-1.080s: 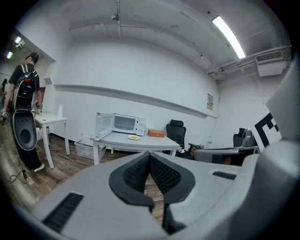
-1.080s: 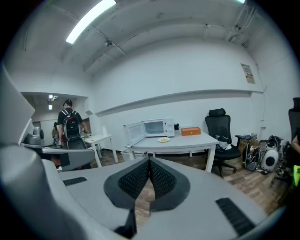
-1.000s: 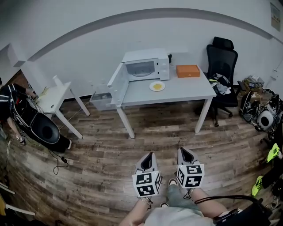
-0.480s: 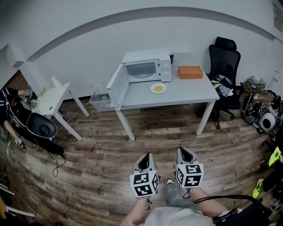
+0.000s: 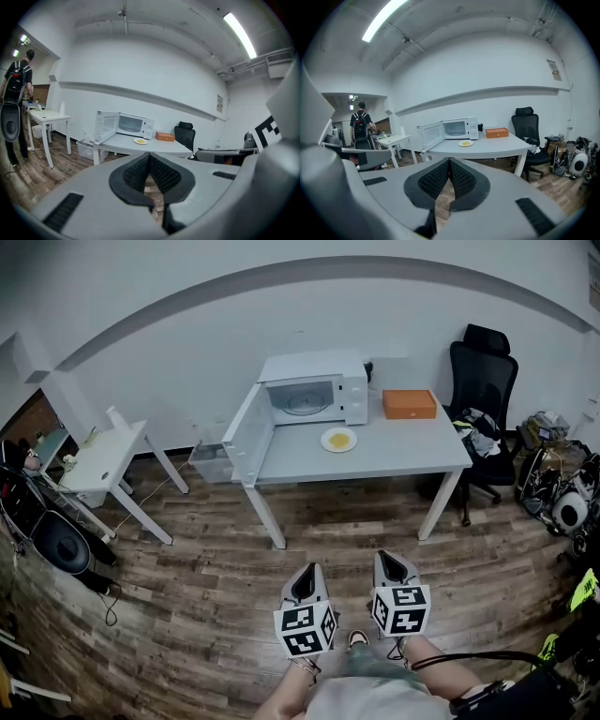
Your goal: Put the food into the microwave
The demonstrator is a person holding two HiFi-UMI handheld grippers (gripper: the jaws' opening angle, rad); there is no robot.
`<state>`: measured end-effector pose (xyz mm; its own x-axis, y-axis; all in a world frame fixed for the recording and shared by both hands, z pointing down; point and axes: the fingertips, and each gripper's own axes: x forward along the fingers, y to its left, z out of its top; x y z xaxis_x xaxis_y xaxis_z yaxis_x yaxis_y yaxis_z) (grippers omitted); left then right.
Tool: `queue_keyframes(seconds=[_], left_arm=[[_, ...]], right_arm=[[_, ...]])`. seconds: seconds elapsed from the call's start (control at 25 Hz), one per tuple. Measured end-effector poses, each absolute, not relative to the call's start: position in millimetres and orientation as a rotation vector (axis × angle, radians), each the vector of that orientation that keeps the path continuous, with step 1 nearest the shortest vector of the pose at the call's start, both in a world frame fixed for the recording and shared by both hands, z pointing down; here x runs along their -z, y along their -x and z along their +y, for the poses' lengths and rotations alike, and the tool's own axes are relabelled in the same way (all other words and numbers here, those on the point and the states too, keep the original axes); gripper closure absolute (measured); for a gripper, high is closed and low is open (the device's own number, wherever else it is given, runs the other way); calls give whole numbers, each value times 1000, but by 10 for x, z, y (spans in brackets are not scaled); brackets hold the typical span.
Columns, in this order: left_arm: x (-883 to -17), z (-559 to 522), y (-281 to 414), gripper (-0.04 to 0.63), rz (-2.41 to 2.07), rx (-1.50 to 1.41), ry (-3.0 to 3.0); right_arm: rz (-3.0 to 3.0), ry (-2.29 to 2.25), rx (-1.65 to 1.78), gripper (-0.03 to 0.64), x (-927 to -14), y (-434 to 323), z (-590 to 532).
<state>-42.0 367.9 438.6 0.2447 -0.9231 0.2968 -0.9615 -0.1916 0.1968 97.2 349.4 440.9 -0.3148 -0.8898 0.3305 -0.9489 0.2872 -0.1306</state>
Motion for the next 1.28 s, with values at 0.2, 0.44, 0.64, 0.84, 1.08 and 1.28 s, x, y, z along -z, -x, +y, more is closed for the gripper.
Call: queue_keyframes(seconds=[0.2,0.44,0.64,0.84,1.08,1.28], left_arm=[[-4374,3372,385,594,-1747,-150,-2180],[-4425,3048,325,594,-1740,-161,-2154],[-4499,2825,271,593,-1732,-182,-2136],[-4480,2553,224,594,-1742,-192,-2141],[-4460,2240,213,592,-1767,-183,-2130],[-4466,2039,169,594,-1781,-181,-2121]], right_arm=[[-2370,-1694,-437,601,-4389,-995,3178],[-2372,-1689,-487,600,-4408,-1060,2864],[-2373,-1662,-509,601,-4473,-1081,2652],[-2376,-1652,-555,601,-4525,-1114,2375],[-2397,-1624,-565,601,-4539,-1113,2057],[-2410,-1599,-569,601,-4553,-1123,1818]])
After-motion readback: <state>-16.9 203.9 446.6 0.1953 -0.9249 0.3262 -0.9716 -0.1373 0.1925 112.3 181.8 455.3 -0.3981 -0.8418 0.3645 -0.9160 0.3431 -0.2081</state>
